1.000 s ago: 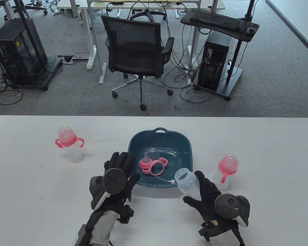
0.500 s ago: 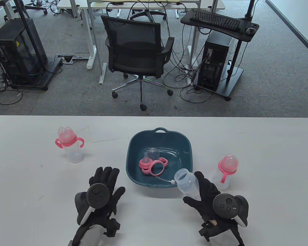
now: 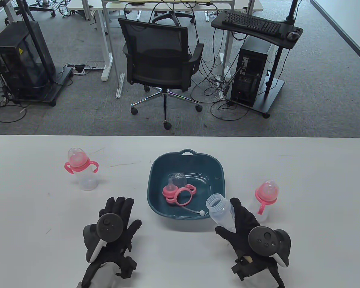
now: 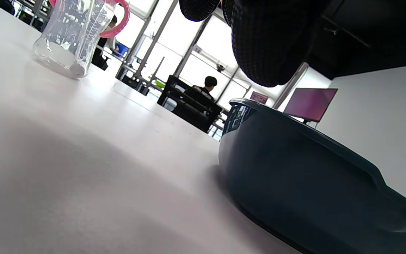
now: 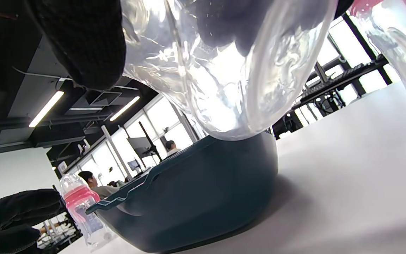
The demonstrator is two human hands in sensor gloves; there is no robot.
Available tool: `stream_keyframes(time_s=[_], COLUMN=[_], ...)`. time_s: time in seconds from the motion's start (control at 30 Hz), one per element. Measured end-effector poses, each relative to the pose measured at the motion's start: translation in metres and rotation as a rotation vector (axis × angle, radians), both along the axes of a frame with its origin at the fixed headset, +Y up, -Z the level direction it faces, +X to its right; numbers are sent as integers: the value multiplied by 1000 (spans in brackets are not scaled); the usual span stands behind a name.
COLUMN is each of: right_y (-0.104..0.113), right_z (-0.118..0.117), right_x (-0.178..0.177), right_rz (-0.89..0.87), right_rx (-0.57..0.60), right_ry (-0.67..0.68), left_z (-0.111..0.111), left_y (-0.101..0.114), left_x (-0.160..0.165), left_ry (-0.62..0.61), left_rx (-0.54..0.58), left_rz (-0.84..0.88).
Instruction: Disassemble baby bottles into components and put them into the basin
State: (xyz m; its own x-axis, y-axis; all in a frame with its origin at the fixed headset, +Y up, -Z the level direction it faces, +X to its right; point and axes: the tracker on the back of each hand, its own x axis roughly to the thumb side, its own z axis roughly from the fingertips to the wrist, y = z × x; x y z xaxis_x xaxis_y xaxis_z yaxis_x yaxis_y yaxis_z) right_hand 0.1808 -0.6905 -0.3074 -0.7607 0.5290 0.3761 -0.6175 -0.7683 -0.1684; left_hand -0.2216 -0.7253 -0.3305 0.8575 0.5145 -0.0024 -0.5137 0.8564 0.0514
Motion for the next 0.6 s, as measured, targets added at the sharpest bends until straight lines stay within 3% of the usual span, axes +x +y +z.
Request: stream_keyframes(time_s=[0.23, 0.43, 0.6], right_y=[25, 45, 46], right_z=[-16, -59, -90], right_x=[-23, -57, -79], right_rz=[51, 211, 311], right_rx=[32, -49, -134], right_ry=[-34, -71, -107], left_z=[-2, -1, 0], left_y=[-6, -5, -5], left_x=[-5, -5, -3], left_ry=[4, -1, -13], left_rx=[-28, -21, -17], left_rz=[-24, -29, -44])
